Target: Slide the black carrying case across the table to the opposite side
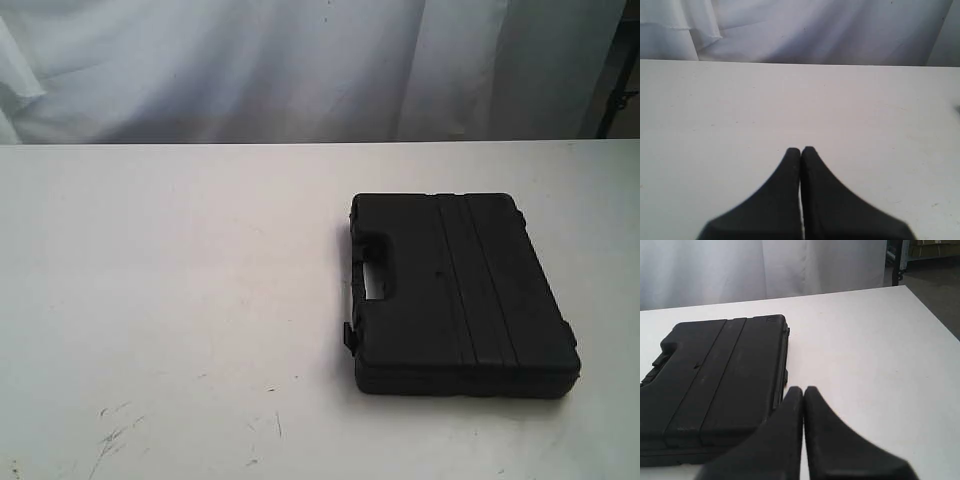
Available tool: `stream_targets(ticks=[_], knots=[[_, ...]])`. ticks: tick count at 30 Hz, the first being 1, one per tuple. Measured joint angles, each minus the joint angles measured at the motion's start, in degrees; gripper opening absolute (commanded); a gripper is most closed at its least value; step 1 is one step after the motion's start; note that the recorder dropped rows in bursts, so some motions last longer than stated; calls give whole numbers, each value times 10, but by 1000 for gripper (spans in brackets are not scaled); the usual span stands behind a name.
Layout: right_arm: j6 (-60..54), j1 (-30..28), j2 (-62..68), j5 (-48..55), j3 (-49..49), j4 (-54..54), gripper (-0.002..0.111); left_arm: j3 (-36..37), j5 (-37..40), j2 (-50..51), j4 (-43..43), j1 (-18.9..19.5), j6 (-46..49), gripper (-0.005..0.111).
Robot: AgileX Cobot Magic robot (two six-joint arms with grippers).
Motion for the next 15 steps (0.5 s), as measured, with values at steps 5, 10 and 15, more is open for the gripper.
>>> stream_targets(ticks=[5, 10, 15], knots=[[0, 0, 0, 0, 0, 0, 0, 0, 0, 0, 0, 0, 0, 0], [0, 0, 0, -19, 0, 8, 0, 0, 0, 0, 0, 0, 0, 0], [0, 0, 0, -96, 0, 52, 0, 0, 0, 0, 0, 0, 0, 0]])
